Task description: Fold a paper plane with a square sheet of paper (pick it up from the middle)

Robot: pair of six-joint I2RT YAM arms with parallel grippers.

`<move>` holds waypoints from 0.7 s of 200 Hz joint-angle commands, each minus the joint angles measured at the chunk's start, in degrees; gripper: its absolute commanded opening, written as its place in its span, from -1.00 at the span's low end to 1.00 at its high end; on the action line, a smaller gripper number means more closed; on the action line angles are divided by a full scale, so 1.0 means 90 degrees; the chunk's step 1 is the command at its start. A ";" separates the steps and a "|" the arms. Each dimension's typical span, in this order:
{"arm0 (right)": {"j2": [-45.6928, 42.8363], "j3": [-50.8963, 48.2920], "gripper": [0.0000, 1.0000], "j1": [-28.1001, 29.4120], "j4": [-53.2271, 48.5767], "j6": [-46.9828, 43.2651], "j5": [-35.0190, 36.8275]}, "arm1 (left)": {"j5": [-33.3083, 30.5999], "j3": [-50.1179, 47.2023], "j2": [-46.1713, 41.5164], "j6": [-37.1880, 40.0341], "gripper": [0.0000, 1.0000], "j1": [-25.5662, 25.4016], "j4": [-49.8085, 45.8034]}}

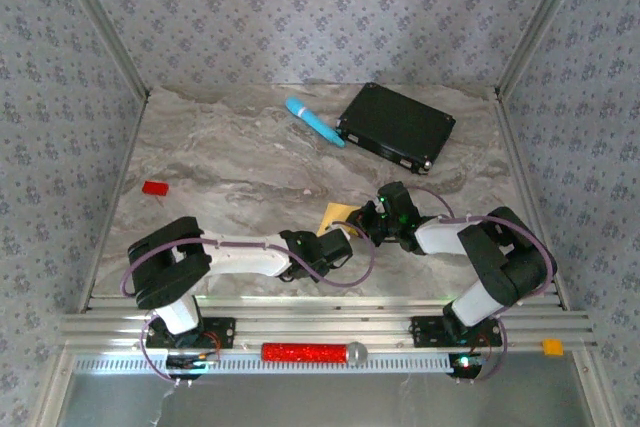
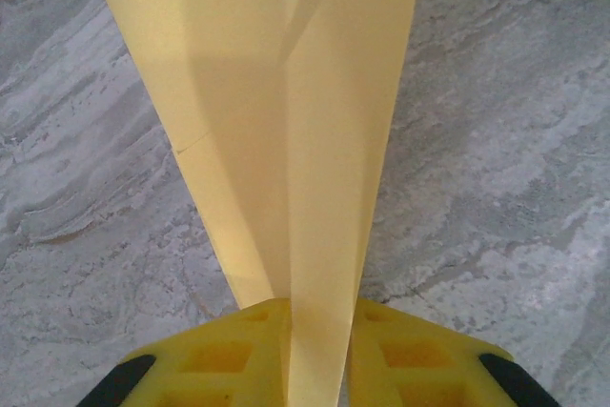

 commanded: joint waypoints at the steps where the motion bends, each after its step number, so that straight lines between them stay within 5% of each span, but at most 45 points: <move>1: -0.0106 0.0010 -1.00 0.0041 -0.0154 0.0119 0.0119 | -0.0048 0.0066 -0.0075 0.0038 -0.61 -0.0048 0.0080; 69: -0.0168 -0.0014 -0.99 0.0039 -0.0178 0.0088 0.0104 | -0.0032 0.0005 -0.0027 0.0011 -0.87 -0.0057 0.0103; 140: -0.1647 0.0391 -0.18 -0.0364 -0.3282 -0.1315 0.0890 | 0.0144 -0.0152 0.0058 -0.0264 -0.96 -0.0057 0.0263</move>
